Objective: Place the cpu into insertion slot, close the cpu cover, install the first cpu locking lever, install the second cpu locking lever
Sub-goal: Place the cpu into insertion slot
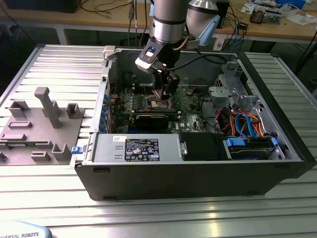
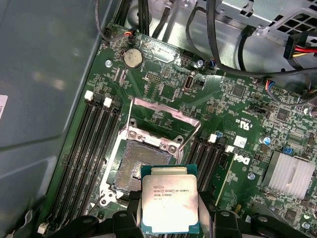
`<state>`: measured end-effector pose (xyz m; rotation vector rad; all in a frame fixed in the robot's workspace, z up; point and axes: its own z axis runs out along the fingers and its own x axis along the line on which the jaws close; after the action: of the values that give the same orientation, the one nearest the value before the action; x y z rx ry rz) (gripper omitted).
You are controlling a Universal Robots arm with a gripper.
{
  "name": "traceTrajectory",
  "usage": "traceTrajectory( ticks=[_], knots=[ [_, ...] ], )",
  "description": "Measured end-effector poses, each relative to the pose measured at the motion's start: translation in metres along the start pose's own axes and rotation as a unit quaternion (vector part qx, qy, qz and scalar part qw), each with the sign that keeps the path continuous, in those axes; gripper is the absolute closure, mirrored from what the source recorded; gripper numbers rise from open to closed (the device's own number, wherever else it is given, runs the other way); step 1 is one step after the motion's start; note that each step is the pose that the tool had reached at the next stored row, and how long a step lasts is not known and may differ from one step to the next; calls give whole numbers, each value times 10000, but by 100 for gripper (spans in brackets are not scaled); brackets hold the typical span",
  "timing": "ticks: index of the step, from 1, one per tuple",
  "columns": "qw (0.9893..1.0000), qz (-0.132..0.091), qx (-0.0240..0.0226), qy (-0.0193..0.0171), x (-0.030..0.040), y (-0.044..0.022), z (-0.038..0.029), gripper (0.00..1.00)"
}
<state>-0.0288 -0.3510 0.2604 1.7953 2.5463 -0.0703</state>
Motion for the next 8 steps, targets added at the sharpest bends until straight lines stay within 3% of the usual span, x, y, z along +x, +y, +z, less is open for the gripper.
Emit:
traceTrajectory(
  ticks=[8],
  knots=[
    [10000,54,2,1,0,0,6,46]
  ],
)
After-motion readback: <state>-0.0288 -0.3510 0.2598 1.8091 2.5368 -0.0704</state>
